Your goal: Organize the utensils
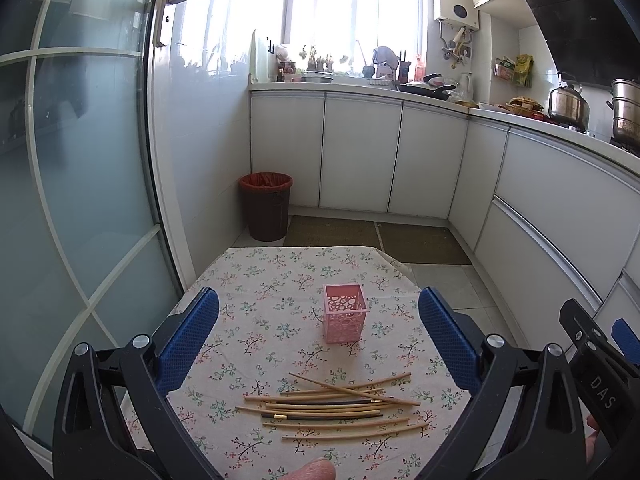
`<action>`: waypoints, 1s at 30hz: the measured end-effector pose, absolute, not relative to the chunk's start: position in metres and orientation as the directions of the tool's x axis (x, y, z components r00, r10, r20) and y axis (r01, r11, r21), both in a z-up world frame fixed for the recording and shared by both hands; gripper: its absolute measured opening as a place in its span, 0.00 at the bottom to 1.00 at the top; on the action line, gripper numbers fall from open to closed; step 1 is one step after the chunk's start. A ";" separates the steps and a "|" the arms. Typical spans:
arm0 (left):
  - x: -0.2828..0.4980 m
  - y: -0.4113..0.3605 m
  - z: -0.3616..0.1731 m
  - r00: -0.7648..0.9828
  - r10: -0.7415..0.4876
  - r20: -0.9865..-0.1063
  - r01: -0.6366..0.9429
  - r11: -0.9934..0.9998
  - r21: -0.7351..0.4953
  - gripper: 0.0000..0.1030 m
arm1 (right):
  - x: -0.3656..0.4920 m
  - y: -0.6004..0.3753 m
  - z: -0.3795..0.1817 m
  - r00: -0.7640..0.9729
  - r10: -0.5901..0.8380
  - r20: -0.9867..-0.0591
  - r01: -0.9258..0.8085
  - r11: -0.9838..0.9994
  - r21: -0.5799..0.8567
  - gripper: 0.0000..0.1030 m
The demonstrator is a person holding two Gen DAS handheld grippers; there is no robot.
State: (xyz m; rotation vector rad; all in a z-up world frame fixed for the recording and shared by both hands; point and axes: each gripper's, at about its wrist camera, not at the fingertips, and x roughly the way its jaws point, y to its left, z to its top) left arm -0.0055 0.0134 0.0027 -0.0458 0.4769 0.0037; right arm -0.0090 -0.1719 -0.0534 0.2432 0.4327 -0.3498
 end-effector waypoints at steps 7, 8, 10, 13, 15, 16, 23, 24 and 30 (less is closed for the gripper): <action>-0.005 0.015 0.002 0.888 -0.005 -0.461 -0.015 0.999 -0.041 0.93 | -0.007 -0.172 -0.055 0.847 -0.277 -0.454 0.380 0.912 0.152 0.94; -0.004 0.015 0.002 0.887 -0.005 -0.461 -0.016 0.999 -0.042 0.93 | -0.006 -0.172 -0.055 0.847 -0.277 -0.454 0.380 0.912 0.152 0.94; -0.005 0.013 0.003 0.887 -0.005 -0.462 -0.016 0.999 -0.042 0.93 | -0.006 -0.171 -0.057 0.846 -0.278 -0.455 0.381 0.913 0.149 0.94; -0.004 0.013 0.002 0.885 -0.004 -0.466 -0.017 0.999 -0.040 0.93 | -0.005 -0.171 -0.059 0.843 -0.280 -0.459 0.382 0.912 0.146 0.94; -0.002 0.012 0.001 0.881 -0.005 -0.472 -0.014 0.999 -0.038 0.93 | -0.004 -0.171 -0.061 0.840 -0.281 -0.464 0.385 0.912 0.145 0.94; 0.000 0.012 0.000 0.880 -0.004 -0.475 -0.015 0.999 -0.036 0.93 | -0.003 -0.172 -0.062 0.839 -0.281 -0.466 0.386 0.911 0.145 0.94; 0.023 0.003 -0.014 0.847 -0.019 -0.531 0.030 0.999 0.012 0.93 | 0.014 -0.180 -0.076 0.806 -0.258 -0.532 0.396 0.904 0.161 0.94; 0.036 -0.003 -0.020 0.823 -0.030 -0.567 0.067 0.997 0.046 0.93 | 0.019 -0.185 -0.083 0.789 -0.236 -0.567 0.398 0.900 0.179 0.94; 0.130 -0.051 -0.123 0.432 -0.090 -0.897 0.423 0.899 0.114 0.93 | 0.047 -0.236 -0.142 0.655 -0.074 -0.752 0.488 0.801 0.347 0.94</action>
